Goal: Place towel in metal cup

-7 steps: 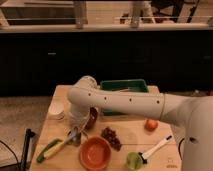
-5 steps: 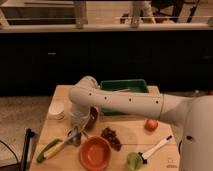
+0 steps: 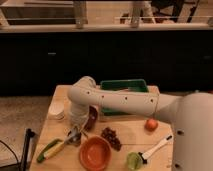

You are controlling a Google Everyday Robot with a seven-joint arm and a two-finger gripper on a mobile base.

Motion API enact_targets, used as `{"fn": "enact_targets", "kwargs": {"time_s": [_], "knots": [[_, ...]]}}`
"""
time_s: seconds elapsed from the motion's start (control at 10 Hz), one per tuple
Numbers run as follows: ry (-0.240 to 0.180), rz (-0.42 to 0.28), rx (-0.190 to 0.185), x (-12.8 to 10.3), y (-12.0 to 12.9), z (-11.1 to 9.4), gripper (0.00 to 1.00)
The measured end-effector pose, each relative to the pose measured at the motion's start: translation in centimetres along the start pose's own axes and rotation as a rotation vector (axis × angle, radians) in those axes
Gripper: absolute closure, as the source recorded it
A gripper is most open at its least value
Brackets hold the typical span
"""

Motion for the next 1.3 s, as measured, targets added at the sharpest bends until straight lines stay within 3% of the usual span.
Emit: {"fn": "enact_targets", "kwargs": {"time_s": [0.3,0.4,0.6,1.3], "knots": [[-0.017,0.008,-0.01,0.1,-0.1,0.4,0.47],[-0.024,0.012,-0.015,0.2,0.0,0.5,0.34],[-0.034,0.01,-0.022,0.2,-0.1,0.8,0.2],[-0.052,-0.004,-0.031,0.2,0.0,1.2,0.2]]}}
